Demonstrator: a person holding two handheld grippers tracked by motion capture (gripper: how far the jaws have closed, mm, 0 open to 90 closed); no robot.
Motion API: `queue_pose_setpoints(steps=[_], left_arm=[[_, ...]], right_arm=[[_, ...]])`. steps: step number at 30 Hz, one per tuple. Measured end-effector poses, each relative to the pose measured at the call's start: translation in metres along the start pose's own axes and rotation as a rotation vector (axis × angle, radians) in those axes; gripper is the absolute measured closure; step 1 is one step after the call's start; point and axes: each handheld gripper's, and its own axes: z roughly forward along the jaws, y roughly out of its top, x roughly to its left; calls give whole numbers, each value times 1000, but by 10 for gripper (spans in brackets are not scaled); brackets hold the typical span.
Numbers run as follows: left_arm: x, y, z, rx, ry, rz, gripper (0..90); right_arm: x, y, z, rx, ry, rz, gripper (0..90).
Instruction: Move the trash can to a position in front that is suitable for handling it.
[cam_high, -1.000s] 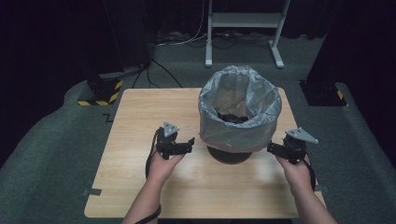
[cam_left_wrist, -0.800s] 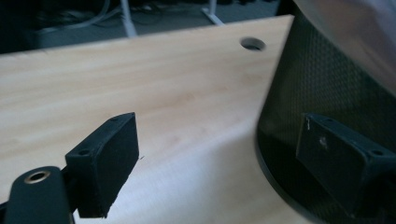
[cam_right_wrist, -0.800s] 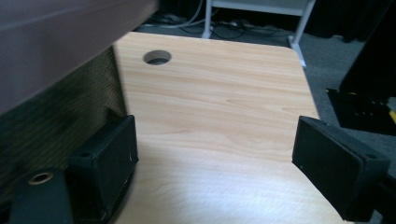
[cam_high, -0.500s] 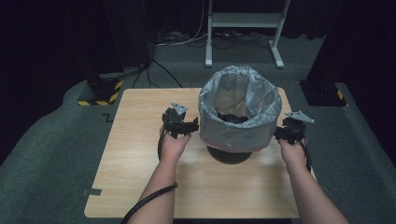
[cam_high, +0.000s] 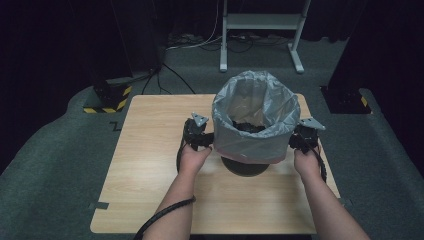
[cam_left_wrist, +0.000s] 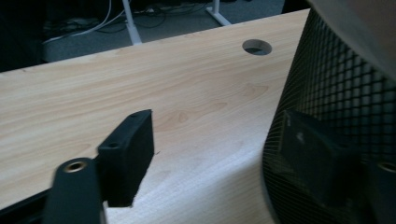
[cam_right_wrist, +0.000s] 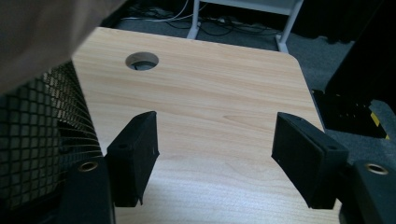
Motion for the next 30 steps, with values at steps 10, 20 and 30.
queue_pose_setpoints(steps=[10, 20, 30], left_arm=[[-3, -14, -20, -4, -22, -17, 328], [2, -34, -45, -34, -41, -43, 343], [12, -47, -56, -64, -72, -73, 322]], right_arm=[[10, -15, -24, -8, 4, 18, 322], [27, -28, -49, -13, 37, 5, 331], [40, -40, -65, -40, 87, 5, 313]])
